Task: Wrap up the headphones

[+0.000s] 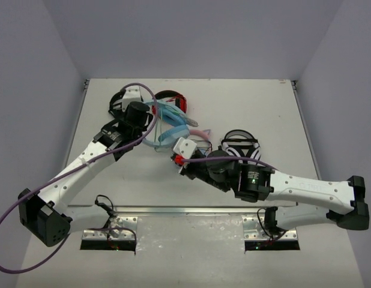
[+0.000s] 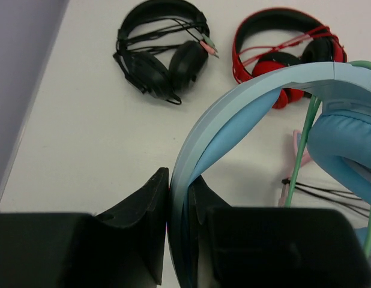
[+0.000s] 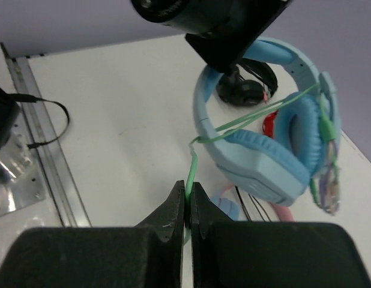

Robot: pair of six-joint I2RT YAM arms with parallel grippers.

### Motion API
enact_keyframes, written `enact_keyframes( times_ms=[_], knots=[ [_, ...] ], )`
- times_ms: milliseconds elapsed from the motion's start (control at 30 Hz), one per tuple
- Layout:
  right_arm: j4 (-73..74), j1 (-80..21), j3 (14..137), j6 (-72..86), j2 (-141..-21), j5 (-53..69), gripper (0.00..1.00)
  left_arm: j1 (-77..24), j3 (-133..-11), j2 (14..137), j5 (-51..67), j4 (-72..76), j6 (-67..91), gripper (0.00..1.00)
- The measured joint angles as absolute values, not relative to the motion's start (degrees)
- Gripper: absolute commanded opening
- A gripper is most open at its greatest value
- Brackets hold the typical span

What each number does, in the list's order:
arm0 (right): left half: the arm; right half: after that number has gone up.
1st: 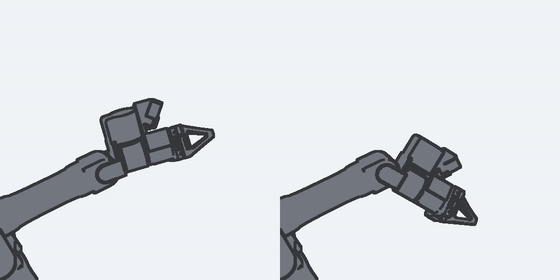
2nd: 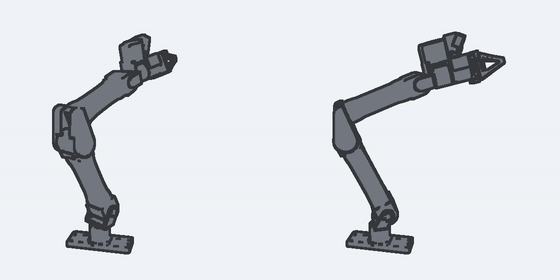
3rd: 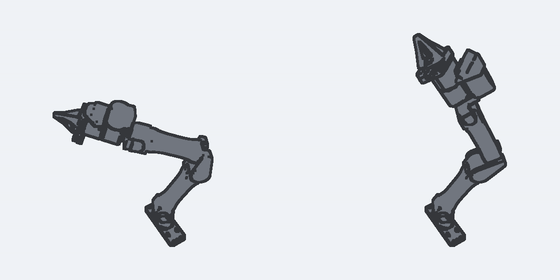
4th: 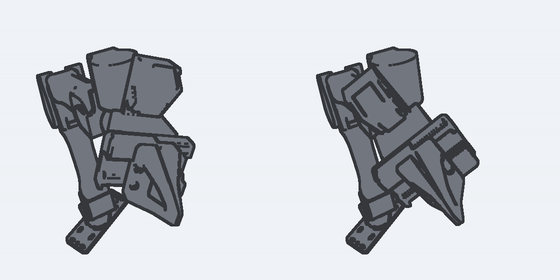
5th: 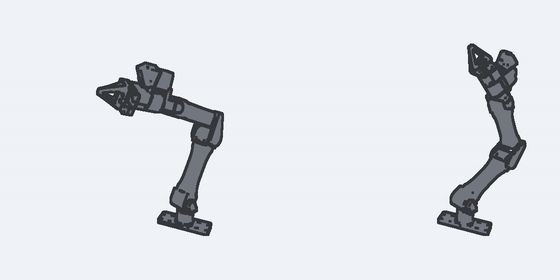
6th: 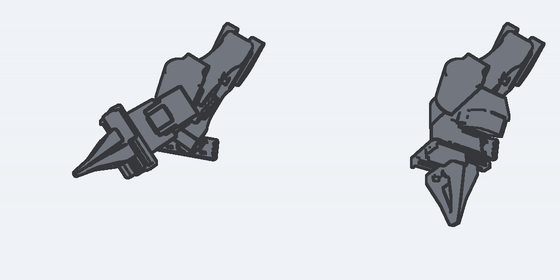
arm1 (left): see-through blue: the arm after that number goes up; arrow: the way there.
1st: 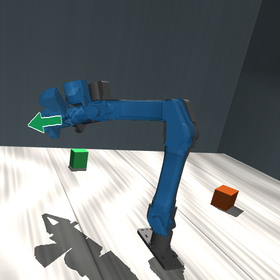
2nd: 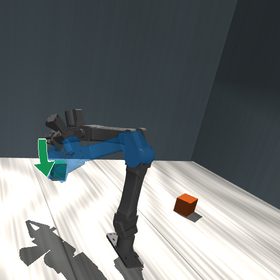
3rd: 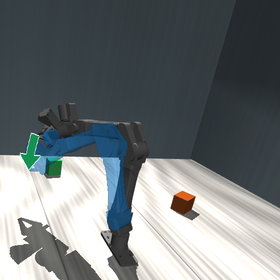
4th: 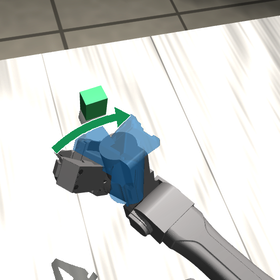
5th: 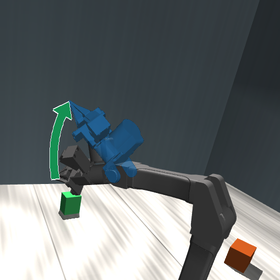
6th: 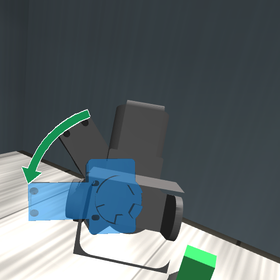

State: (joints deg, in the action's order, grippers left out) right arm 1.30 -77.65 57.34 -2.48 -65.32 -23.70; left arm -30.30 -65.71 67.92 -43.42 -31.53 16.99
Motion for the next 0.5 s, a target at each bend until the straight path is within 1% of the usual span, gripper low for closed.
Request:
enact_keyframes(
  times_ms=[133, 267, 367, 500],
  knots=[
    [7.8, -72.1, 60.2, -5.9, -66.2, -21.8, 0.01, -30.9, -61.7, 67.9, -37.1, -28.6, 14.4, 0.0],
    [12.7, -69.6, 65.1, -11.4, -69.6, -21.6, 0.01, -33.7, -61.0, 68.0, -31.6, -26.3, 9.9, 0.0],
    [13.6, -67.9, 67.2, -15.9, -71.6, -21.3, 0.01, -37.2, -60.8, 68.2, -26.5, -24.7, 6.7, 0.01],
    [12.2, -64.8, 66.1, -22.0, -71.6, -22.3, 0.01, -39.6, -59.6, 68.6, -19.6, -23.9, 3.5, 0.0]
  ],
)
